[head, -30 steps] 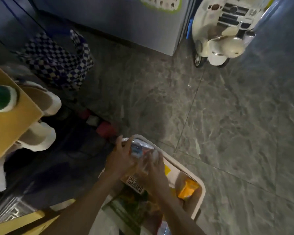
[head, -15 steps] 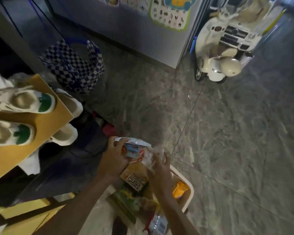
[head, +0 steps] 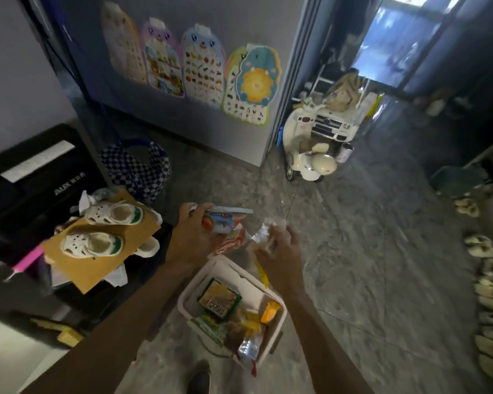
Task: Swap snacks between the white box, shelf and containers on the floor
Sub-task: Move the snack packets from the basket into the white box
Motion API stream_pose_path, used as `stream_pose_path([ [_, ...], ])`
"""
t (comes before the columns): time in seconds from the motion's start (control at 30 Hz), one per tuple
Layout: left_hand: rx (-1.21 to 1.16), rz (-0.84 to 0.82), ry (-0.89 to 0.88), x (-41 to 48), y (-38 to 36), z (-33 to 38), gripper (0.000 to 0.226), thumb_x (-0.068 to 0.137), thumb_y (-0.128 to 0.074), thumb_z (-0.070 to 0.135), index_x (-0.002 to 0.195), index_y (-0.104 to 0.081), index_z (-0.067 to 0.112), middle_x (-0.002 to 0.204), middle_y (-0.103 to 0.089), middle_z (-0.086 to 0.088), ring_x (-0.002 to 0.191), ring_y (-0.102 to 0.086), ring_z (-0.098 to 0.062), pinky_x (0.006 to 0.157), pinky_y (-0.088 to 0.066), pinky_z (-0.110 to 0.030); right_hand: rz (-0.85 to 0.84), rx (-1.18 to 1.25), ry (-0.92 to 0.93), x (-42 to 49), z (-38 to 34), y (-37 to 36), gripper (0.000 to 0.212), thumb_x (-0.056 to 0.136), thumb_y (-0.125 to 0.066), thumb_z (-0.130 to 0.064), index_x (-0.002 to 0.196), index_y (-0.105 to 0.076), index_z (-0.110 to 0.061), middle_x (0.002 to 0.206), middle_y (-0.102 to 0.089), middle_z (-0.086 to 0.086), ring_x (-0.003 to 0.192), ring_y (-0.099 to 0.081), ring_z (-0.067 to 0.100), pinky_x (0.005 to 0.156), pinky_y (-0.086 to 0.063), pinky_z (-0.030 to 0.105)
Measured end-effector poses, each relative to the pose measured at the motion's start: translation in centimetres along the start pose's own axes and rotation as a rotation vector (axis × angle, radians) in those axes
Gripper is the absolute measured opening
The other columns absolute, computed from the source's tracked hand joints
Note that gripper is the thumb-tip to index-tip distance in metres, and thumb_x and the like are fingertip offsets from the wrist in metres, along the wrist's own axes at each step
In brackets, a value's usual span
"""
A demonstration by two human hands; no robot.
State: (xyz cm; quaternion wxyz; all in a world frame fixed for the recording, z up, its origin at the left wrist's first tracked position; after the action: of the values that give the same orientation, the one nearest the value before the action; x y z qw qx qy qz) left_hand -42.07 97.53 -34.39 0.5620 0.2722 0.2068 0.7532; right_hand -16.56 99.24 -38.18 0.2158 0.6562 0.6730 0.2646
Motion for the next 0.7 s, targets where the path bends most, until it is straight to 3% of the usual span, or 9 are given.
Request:
stream_pose_path([
  [0.1,-0.002,0.039,-0.069,-0.8,2.6,2.9,0.091,0.069,-0.078,0.077,0.139,-0.057,0.023,0.142,-0.039,-0.002,0.107,-0.058,-0.011,0.094,-0.059,-0.032,0.038,0.043,0.047,-1.4,-2.6,3.2,0.067,0.082,-0.088,-0.035,0.142,-0.058,-0.032,0.161,-0.034,0.008,0.129,-0.059,0.031,0.099,-0.058,0.041],
  [0.17,0.039,0.073,-0.087,-1.8,4.1,4.1,0.090,0.070,-0.080,0.076,0.139,-0.057,0.023,0.143,-0.040,-0.004,0.107,-0.056,-0.010,0.094,-0.060,-0.032,0.052,0.041,0.084,-2.1,-3.9,4.8,0.068,0.082,-0.086,-0.041,0.143,-0.059,-0.030,0.159,-0.037,0.011,0.128,-0.059,0.033,0.098,-0.058,0.040],
  [0.23,0.089,0.124,-0.104,-3.2,5.6,5.0,0.103,0.067,-0.066,0.093,0.140,-0.058,0.020,0.143,-0.043,-0.007,0.108,-0.056,-0.010,0.089,-0.056,-0.024,0.064,0.027,0.145,-3.2,-5.3,6.0,0.071,0.079,-0.077,-0.058,0.142,-0.060,-0.030,0.155,-0.042,0.012,0.126,-0.060,0.032,0.097,-0.058,0.039],
  [0.3,0.103,0.172,-0.097,-4.8,7.2,5.2,0.106,0.065,-0.063,0.096,0.139,-0.059,0.021,0.140,-0.046,-0.007,0.107,-0.058,-0.010,0.087,-0.056,-0.024,0.071,0.024,0.206,-4.0,-6.7,6.8,0.072,0.077,-0.070,-0.066,0.139,-0.062,-0.029,0.150,-0.047,0.010,0.121,-0.061,0.030,0.094,-0.060,0.044],
  [0.37,0.107,0.204,-0.060,-7.0,9.5,5.7,0.089,0.071,-0.081,0.077,0.138,-0.059,0.025,0.138,-0.046,-0.003,0.109,-0.060,-0.013,0.091,-0.061,-0.035,0.035,0.029,0.241,-4.9,-8.4,6.8,0.069,0.081,-0.077,-0.058,0.140,-0.061,-0.027,0.152,-0.045,0.009,0.118,-0.059,0.024,0.093,-0.059,0.041],
  [0.47,0.127,0.262,0.004,-10.8,13.6,5.3,0.076,0.076,-0.092,0.051,0.140,-0.059,0.025,0.143,-0.043,-0.004,0.117,-0.054,-0.014,0.100,-0.054,-0.035,-0.027,0.038,0.337,-6.3,-11.7,5.4,0.066,0.084,-0.087,-0.040,0.143,-0.061,-0.024,0.153,-0.044,0.011,0.119,-0.059,0.025,0.090,-0.055,0.036],
  [0.6,0.169,0.376,0.139,-17.0,20.7,2.9,0.076,0.076,-0.092,0.049,0.142,-0.059,0.029,0.146,-0.040,-0.004,0.119,-0.060,-0.021,0.103,-0.055,-0.040,-0.174,0.045,0.456,-9.0,-17.4,0.8,0.069,0.087,-0.086,-0.038,0.147,-0.058,-0.020,0.158,-0.038,0.009,0.122,-0.052,0.016,0.088,-0.038,0.020],
  [0.7,0.176,0.441,0.302,-21.8,26.1,0.3,0.078,0.077,-0.093,0.049,0.144,-0.057,0.031,0.146,-0.038,0.001,0.116,-0.059,-0.016,0.102,-0.058,-0.037,-0.284,0.095,0.549,-12.0,-21.8,-3.6,0.074,0.087,-0.084,-0.043,0.151,-0.052,-0.023,0.157,-0.033,0.006,0.129,-0.053,0.022,0.091,-0.043,0.025],
])
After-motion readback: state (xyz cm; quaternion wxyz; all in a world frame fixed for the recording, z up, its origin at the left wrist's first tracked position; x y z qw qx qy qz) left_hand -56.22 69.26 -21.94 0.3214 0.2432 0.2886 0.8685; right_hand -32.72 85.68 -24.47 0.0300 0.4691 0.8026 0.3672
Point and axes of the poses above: each hand's wrist, its own x-axis towards the middle knuckle, its own y-axis out of the back of the hand, z = x × y, the point moved 9 cm from there along x, towards the middle knuckle
